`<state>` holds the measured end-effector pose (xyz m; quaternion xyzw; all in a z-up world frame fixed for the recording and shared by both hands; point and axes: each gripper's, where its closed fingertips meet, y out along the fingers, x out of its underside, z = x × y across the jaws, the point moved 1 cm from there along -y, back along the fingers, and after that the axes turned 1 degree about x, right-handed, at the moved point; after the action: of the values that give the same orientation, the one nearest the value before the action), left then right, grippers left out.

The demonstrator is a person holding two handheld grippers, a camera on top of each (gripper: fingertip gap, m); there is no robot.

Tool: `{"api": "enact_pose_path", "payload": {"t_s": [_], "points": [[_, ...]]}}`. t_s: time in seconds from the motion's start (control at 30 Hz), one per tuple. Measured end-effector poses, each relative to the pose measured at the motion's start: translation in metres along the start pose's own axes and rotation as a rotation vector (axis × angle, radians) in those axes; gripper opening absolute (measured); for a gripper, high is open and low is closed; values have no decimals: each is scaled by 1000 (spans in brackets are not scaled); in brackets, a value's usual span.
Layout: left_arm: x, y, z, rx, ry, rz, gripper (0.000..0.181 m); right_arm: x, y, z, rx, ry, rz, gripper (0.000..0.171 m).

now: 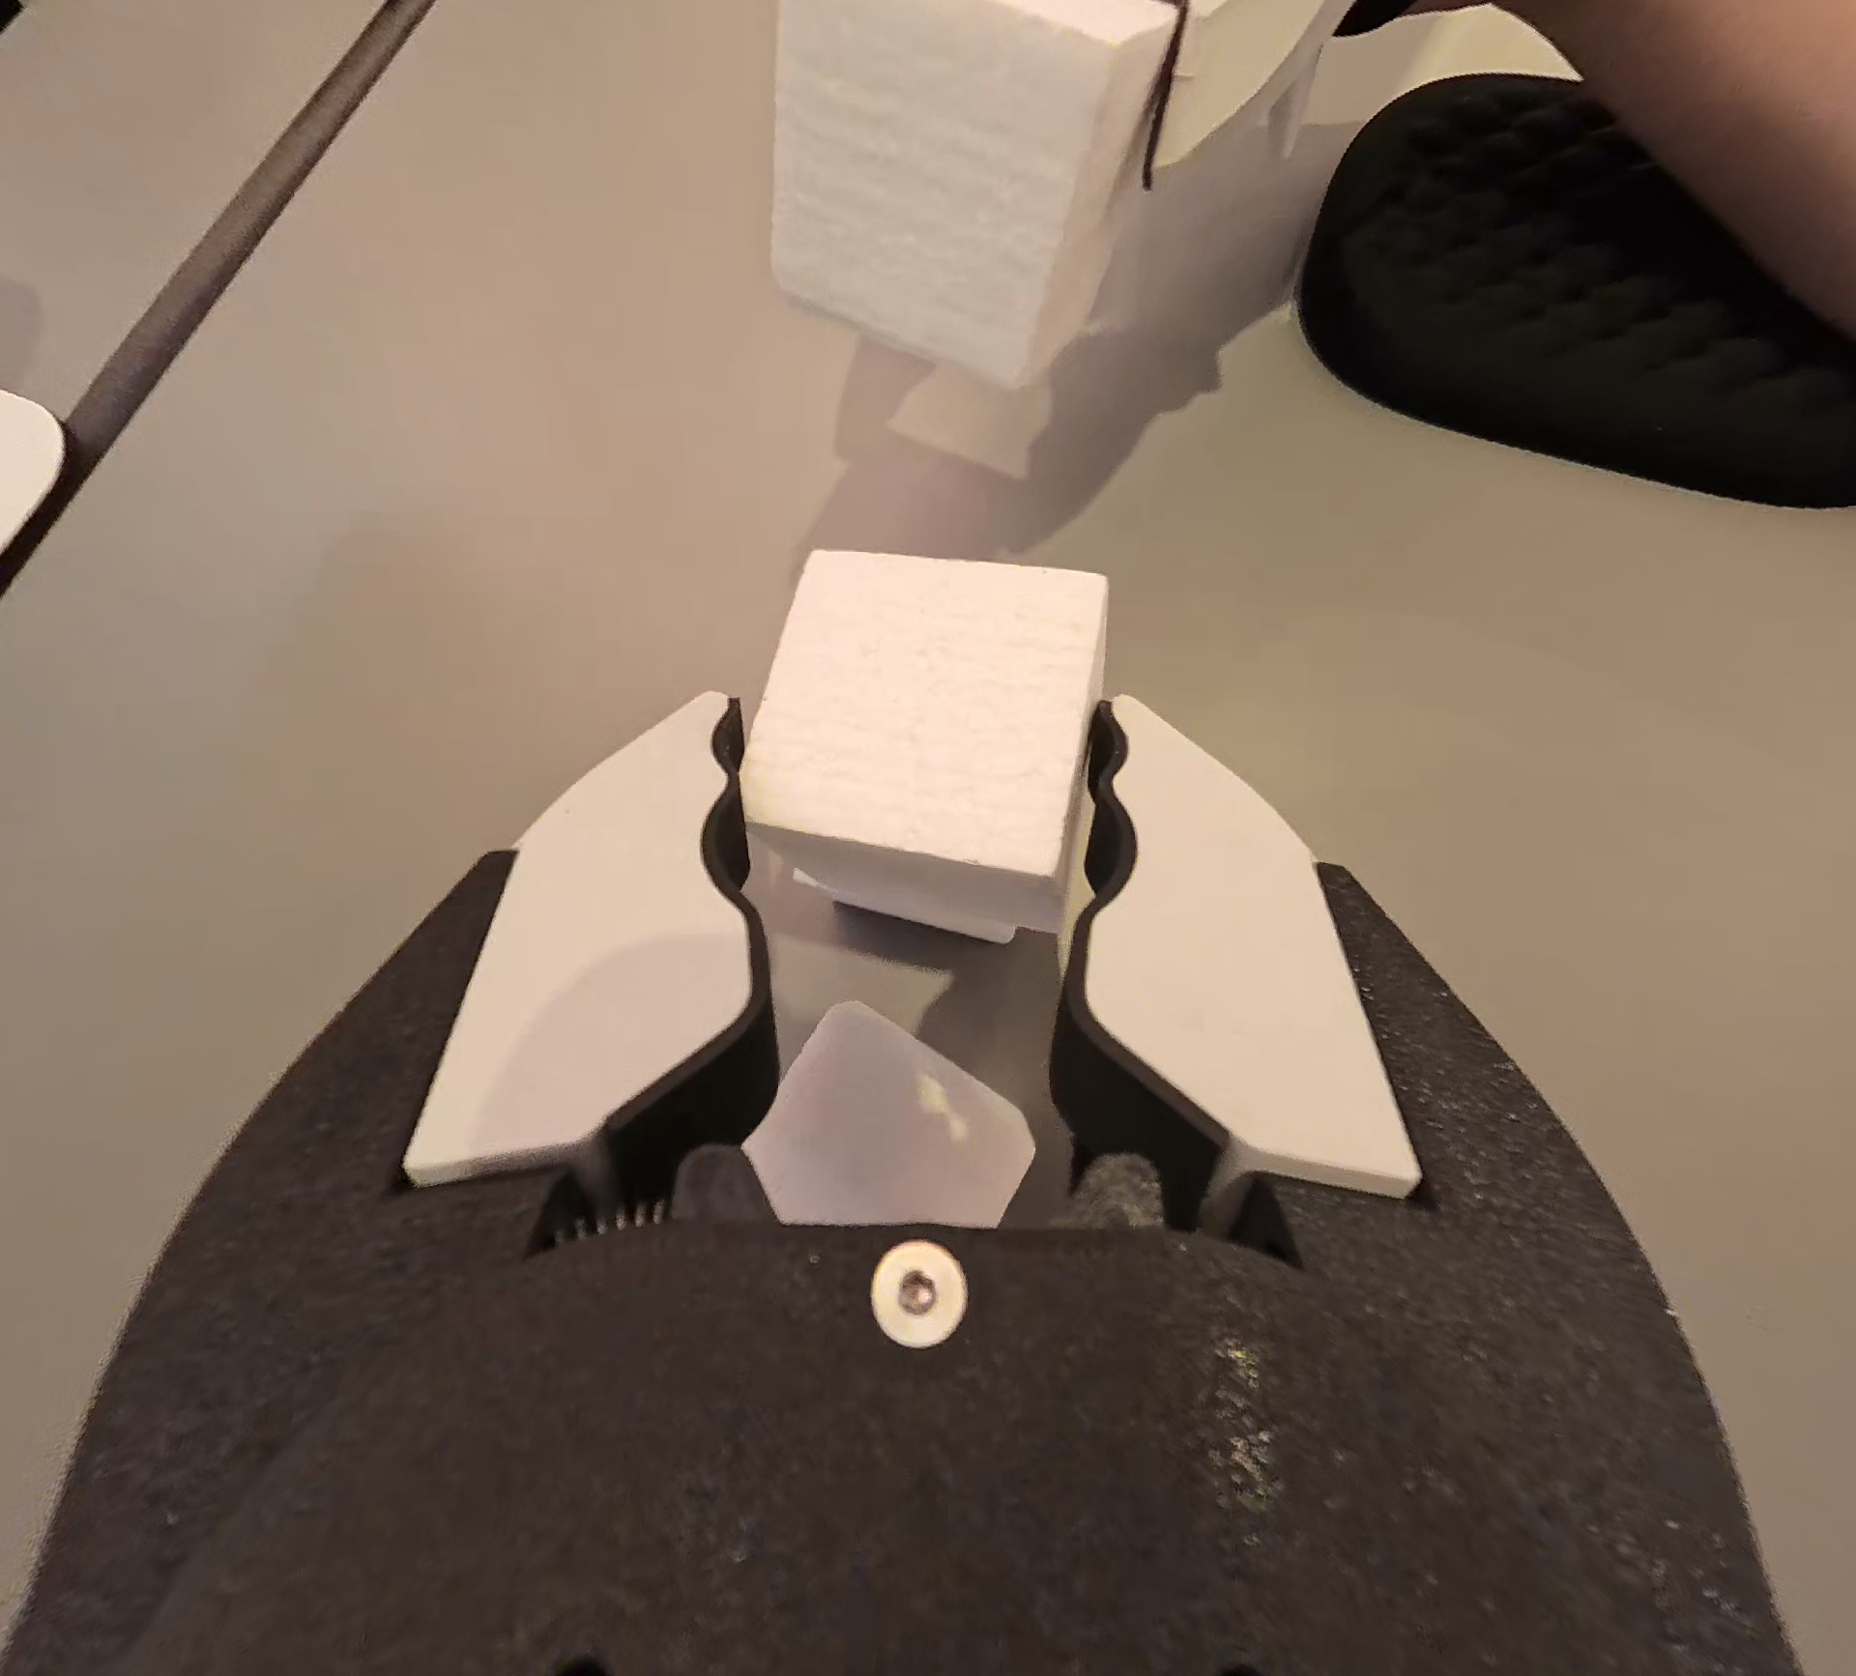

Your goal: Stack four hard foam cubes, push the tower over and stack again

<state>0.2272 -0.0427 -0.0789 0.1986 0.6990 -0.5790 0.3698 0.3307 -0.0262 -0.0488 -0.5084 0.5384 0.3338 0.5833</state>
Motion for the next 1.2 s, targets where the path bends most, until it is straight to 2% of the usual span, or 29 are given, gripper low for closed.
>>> {"api": "enact_pose_path", "payload": {"t_s": [1.0, 1.2], "points": [[5, 4, -7, -46, 56, 44, 66, 18, 9, -1, -43, 51, -87, 58], [0, -11, -6, -28, 45, 98, 88, 17, 8, -3, -51, 48, -87, 58]]}}
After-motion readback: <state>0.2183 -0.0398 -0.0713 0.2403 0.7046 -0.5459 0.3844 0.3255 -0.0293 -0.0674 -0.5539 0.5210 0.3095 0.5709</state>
